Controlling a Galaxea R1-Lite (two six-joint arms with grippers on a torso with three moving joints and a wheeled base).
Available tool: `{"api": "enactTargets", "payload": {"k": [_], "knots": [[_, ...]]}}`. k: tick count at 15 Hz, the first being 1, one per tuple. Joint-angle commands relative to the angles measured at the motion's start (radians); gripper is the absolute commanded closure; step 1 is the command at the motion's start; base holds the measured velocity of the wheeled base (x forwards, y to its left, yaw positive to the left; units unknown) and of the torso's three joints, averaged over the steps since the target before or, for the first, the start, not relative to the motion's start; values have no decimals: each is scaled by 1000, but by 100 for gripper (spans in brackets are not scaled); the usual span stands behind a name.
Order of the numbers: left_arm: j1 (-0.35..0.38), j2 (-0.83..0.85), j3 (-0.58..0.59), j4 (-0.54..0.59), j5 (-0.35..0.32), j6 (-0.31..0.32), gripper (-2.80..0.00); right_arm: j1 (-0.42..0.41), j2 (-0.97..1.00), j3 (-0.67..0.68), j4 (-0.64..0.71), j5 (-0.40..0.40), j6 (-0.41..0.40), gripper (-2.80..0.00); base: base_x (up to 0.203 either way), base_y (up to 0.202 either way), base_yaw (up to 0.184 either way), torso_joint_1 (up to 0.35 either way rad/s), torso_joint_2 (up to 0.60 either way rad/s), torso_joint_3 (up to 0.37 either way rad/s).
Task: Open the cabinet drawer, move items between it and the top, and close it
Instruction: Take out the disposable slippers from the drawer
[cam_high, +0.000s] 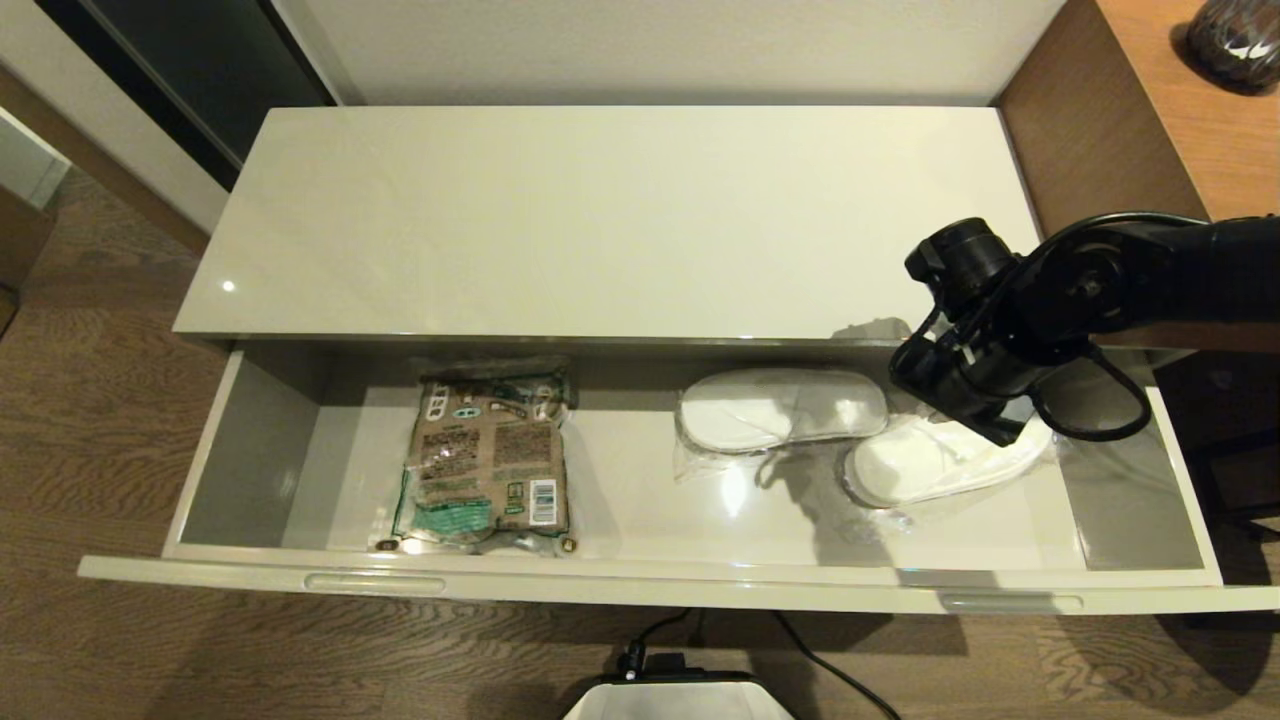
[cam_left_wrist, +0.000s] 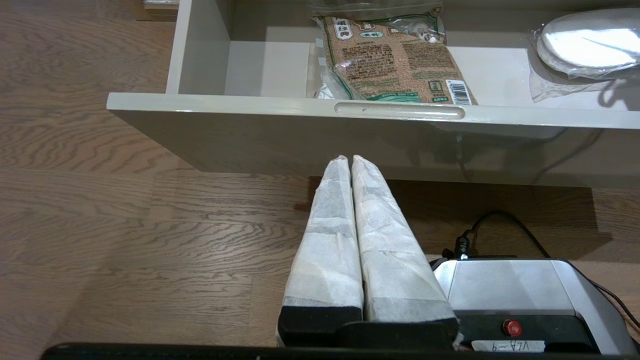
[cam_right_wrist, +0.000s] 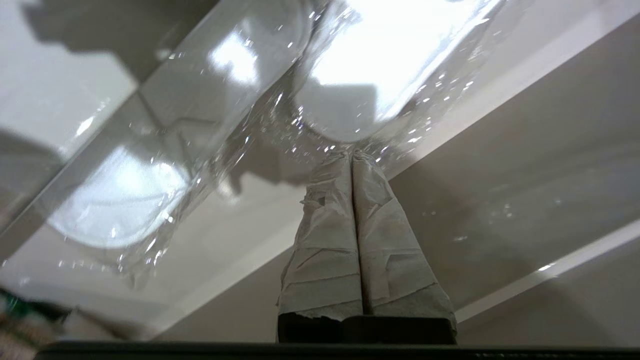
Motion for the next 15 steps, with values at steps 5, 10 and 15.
{"api": "enactTargets", "payload": {"k": [5,10,15], "knots": [[0,0,0,-1,0,0,0,6,-110,277,-143,-28,18,0,0,0,0,0,0,0],[0,1,0,0,0,0,0,3,-94,469,-396,-16,21,0,0,0,0,0,0,0],[0,0,0,-1,0,0,0,0,-45,463,-550,-9,-27,0,0,0,0,0,0,0]]}}
